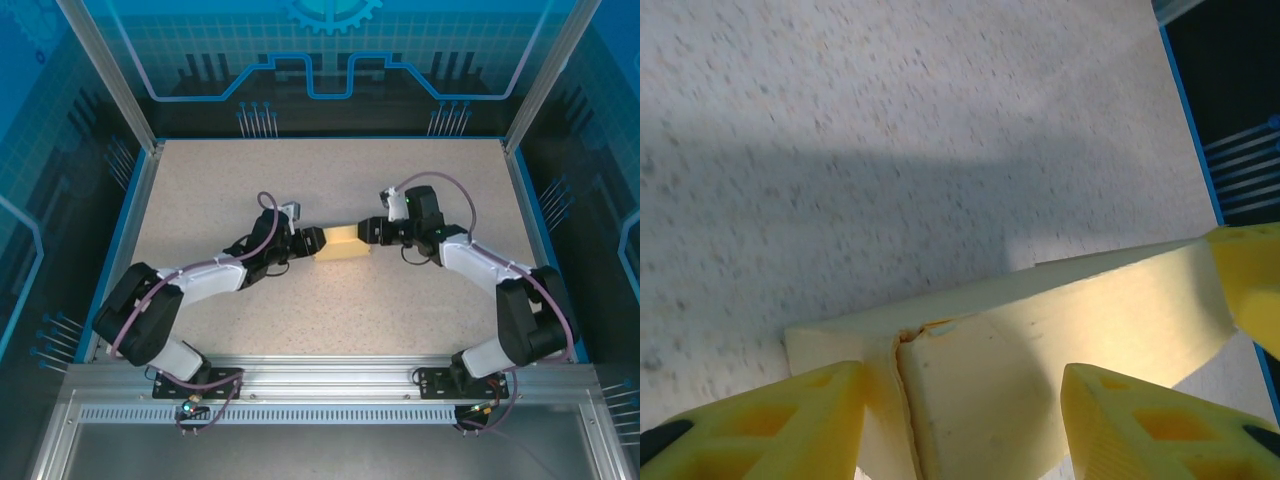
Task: Fold the paper box
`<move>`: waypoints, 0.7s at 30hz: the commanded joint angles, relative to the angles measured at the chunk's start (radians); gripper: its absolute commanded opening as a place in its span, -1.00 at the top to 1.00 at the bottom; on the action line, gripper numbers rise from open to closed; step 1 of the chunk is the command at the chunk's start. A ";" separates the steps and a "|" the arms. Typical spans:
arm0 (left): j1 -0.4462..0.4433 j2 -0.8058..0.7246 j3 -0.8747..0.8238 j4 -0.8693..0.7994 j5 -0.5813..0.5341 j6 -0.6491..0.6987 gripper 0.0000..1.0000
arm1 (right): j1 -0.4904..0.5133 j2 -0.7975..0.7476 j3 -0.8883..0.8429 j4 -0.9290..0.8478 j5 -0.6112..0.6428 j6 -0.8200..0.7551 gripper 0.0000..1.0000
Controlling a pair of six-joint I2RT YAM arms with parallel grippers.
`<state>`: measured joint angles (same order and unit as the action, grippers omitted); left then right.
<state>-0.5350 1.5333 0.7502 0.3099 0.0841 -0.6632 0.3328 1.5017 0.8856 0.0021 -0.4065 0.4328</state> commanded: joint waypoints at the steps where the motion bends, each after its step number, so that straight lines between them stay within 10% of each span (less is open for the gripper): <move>1: 0.014 0.044 0.108 0.064 0.078 0.036 -0.08 | 0.026 0.077 0.110 0.036 -0.069 -0.015 -0.07; 21: 0.064 0.196 0.227 0.069 0.089 0.098 -0.14 | 0.026 0.262 0.224 0.057 -0.035 -0.083 -0.08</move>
<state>-0.4458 1.7348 0.9730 0.2680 0.0647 -0.5735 0.3241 1.7824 1.1469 0.0483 -0.3347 0.3580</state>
